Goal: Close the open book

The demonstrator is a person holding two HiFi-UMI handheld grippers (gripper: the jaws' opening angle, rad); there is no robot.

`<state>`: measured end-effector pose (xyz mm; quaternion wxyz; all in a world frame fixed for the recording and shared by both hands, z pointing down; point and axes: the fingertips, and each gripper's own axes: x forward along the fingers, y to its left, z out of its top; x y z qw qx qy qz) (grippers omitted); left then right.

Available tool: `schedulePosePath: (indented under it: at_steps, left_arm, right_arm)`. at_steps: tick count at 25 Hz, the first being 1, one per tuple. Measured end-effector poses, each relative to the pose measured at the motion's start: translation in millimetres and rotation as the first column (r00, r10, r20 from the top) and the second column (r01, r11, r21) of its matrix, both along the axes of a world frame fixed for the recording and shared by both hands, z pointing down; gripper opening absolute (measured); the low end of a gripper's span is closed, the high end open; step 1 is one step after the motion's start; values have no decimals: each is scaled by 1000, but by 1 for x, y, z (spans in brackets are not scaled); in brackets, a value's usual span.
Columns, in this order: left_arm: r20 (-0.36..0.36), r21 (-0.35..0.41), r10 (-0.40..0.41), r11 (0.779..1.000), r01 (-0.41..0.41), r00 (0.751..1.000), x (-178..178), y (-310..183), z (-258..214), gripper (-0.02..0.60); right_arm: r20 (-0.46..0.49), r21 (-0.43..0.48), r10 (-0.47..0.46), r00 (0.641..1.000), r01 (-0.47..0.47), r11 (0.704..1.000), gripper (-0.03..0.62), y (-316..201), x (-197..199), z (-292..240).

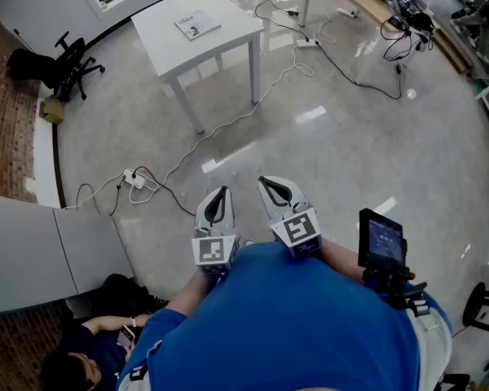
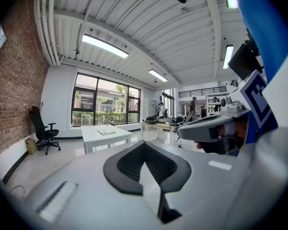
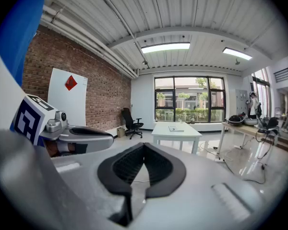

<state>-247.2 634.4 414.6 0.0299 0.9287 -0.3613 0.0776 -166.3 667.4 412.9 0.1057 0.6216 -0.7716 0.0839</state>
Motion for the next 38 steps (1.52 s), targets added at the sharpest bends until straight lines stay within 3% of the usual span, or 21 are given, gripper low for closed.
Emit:
schedulePosePath:
  at_steps: [14, 19, 38]
  left_arm:
    - [5, -11, 27, 1000, -27, 1000, -5, -16, -4, 5]
    - [6, -22, -18, 1000, 18, 1000, -6, -54, 7, 5]
    - [36, -17, -112, 994, 112, 993, 130, -200, 0, 5]
  right_arm:
    - [-17, 4, 15, 1000, -15, 1000, 3, -18, -2, -9]
    - [-13, 13, 5, 1000, -5, 1000, 3, -54, 1, 2]
    - [22, 41, -47, 999, 46, 998, 3, -199, 140, -2]
